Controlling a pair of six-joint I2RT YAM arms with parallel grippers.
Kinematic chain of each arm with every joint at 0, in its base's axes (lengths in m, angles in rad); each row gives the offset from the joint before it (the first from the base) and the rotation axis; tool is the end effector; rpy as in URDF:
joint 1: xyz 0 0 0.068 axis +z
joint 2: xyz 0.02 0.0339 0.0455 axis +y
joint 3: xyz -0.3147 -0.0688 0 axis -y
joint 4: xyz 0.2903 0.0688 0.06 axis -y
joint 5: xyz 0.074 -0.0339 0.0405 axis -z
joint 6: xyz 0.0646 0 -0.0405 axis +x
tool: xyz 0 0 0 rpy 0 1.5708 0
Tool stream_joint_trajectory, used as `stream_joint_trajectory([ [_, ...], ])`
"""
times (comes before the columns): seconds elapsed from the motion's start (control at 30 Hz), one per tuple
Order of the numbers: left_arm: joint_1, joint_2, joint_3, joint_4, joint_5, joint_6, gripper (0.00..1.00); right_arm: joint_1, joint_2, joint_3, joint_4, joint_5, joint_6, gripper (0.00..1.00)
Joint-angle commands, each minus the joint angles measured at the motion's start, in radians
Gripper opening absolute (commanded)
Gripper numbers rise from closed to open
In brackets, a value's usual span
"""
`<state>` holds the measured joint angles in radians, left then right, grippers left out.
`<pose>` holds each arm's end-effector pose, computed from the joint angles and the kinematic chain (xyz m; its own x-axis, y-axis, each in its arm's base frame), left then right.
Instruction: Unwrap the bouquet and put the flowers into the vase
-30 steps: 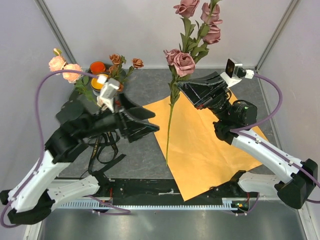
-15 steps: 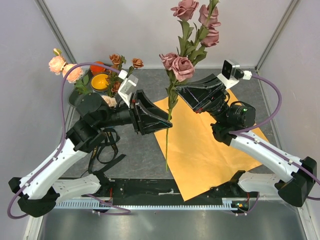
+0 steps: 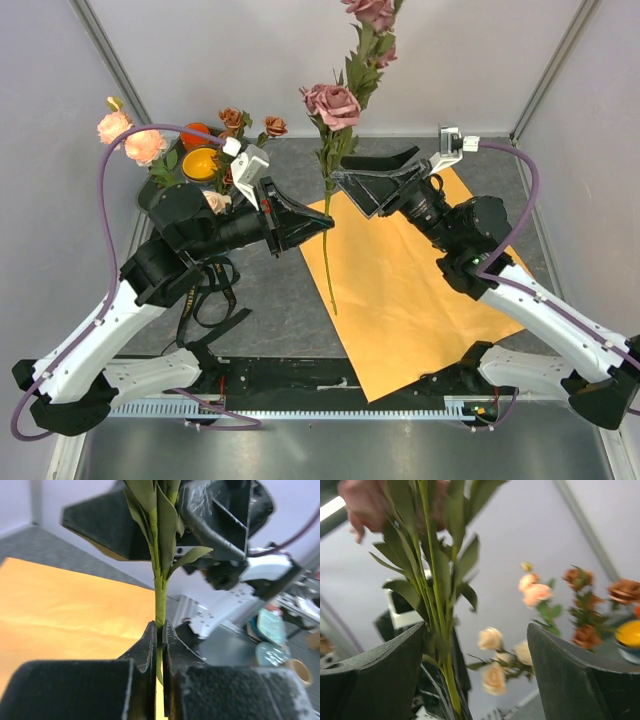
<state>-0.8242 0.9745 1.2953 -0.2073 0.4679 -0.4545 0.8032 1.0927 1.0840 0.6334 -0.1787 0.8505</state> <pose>0.1353 -0.1891 0.5373 -0.3521 -0.1964 -0.9151 0.8958 0.2126 -0.3903 0.1845 0.2077 0.5308 -0.3396 0.7132 -0.6132 -0.8384 0.0660 0.5411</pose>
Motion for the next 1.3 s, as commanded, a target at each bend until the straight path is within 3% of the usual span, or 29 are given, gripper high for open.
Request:
stream_joint_trajectory([
  [0.0, 0.004, -0.02, 0.073, -0.159, -0.244, 0.215, 0.02, 0.002, -0.059, 0.094, -0.412, 0.13, -0.215, 0.9],
  [0.2, 0.005, -0.007, 0.104, -0.231, -0.287, 0.293, 0.02, 0.002, 0.019, 0.266, -0.632, 0.067, -0.364, 0.93],
  [0.43, 0.003, 0.016, 0.113, -0.288, -0.299, 0.32, 0.02, 0.002, 0.095, 0.385, -0.709, 0.041, -0.37, 0.91],
  [0.67, 0.005, 0.035, 0.107, -0.307, -0.288, 0.332, 0.02, 0.004, 0.102, 0.389, -0.71, 0.028, -0.357, 0.74],
  [1.0, 0.003, 0.035, 0.095, -0.322, -0.296, 0.344, 0.02, 0.004, 0.102, 0.404, -0.709, 0.05, -0.341, 0.67],
  [1.27, 0.003, 0.032, 0.076, -0.328, -0.291, 0.352, 0.02, 0.004, 0.095, 0.389, -0.675, 0.067, -0.32, 0.52],
])
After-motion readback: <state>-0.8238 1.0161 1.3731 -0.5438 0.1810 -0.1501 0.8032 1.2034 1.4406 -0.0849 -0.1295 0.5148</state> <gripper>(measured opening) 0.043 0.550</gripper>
